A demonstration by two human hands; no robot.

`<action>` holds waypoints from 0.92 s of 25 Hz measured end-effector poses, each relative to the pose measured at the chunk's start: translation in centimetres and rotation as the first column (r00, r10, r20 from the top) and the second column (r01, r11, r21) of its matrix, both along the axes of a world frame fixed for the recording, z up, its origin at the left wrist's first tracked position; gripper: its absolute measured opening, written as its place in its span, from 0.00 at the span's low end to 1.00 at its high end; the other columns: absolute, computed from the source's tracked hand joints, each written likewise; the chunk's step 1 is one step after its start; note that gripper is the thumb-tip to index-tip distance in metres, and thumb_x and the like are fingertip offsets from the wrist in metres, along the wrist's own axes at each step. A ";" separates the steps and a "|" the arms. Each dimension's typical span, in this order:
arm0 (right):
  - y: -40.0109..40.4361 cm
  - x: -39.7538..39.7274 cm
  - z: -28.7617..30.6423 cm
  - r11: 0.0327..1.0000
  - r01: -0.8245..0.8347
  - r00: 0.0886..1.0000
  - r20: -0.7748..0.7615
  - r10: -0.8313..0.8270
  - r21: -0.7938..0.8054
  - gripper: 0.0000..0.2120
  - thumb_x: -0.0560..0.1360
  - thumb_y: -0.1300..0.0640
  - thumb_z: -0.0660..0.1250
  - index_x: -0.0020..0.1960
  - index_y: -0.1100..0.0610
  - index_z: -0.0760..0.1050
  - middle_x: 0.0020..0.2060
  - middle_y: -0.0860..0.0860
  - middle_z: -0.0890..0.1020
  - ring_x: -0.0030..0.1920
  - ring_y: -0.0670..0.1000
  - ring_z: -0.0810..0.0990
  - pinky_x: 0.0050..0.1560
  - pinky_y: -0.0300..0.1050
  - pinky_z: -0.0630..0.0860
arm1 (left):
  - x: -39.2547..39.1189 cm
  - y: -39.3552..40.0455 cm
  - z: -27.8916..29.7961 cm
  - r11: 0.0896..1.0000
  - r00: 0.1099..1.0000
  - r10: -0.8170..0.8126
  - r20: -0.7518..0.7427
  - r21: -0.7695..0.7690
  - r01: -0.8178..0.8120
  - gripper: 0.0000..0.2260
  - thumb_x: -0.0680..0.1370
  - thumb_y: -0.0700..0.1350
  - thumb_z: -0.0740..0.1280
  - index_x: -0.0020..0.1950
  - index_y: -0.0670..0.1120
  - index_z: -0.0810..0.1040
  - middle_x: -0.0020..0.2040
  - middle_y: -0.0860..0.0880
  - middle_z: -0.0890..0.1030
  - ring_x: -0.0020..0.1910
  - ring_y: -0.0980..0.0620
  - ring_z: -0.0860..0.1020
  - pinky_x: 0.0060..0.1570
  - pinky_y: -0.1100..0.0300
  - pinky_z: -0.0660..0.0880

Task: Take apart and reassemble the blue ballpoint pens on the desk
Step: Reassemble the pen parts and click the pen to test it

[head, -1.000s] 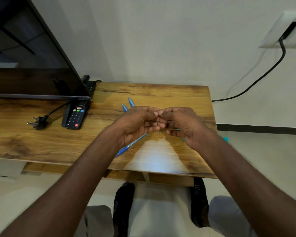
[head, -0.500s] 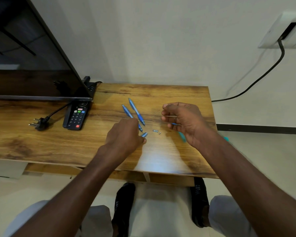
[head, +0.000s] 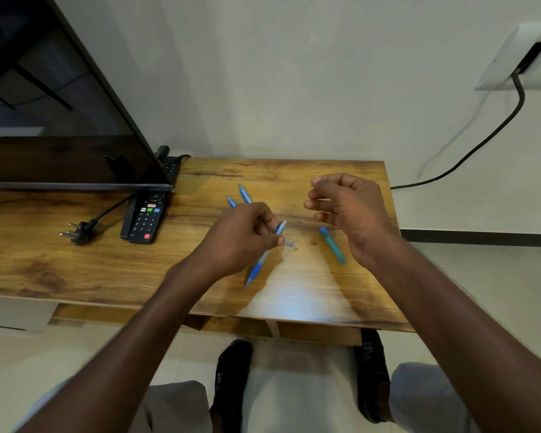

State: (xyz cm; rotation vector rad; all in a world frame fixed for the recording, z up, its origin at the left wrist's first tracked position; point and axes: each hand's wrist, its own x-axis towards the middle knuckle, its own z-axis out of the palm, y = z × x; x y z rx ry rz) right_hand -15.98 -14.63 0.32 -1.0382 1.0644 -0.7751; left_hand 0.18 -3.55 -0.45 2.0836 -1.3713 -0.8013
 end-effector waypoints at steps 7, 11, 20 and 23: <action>-0.5 -0.7 0.7 0.998 0.046 0.987 0.158 -0.039 -0.039 0.02 0.82 0.61 0.70 0.51 0.58 0.81 0.44 0.58 0.86 0.49 0.59 0.90 0.43 0.45 0.82 | -0.5 -1.4 -0.4 0.963 0.961 0.070 -0.268 -0.232 -0.134 0.09 0.78 0.44 0.77 0.57 0.52 0.84 0.44 0.44 0.85 0.40 0.49 0.82 0.43 0.53 0.81; -0.8 -0.8 0.6 0.987 0.059 0.988 0.150 -0.036 -0.148 0.03 0.82 0.61 0.70 0.52 0.61 0.81 0.43 0.58 0.86 0.48 0.59 0.90 0.46 0.48 0.84 | -0.7 -1.9 -0.7 0.958 0.967 0.048 -0.249 -0.263 -0.115 0.12 0.79 0.43 0.75 0.61 0.55 0.85 0.44 0.43 0.84 0.39 0.50 0.81 0.42 0.55 0.81; -0.5 -0.6 0.3 0.973 0.025 0.996 0.093 -0.004 -0.228 0.06 0.82 0.61 0.70 0.54 0.64 0.81 0.46 0.61 0.88 0.47 0.58 0.90 0.48 0.51 0.86 | -0.9 -2.2 -0.8 0.957 0.960 0.028 -0.280 -0.269 -0.106 0.13 0.79 0.42 0.75 0.62 0.54 0.85 0.43 0.43 0.84 0.37 0.60 0.79 0.39 0.65 0.78; -0.4 -0.6 0.2 0.973 0.020 0.997 0.083 0.000 -0.230 0.07 0.82 0.61 0.70 0.55 0.65 0.81 0.46 0.60 0.89 0.47 0.57 0.90 0.49 0.50 0.86 | -0.9 -2.2 -0.9 0.958 0.960 0.023 -0.279 -0.268 -0.101 0.13 0.79 0.42 0.75 0.63 0.54 0.85 0.44 0.43 0.84 0.38 0.58 0.80 0.39 0.65 0.79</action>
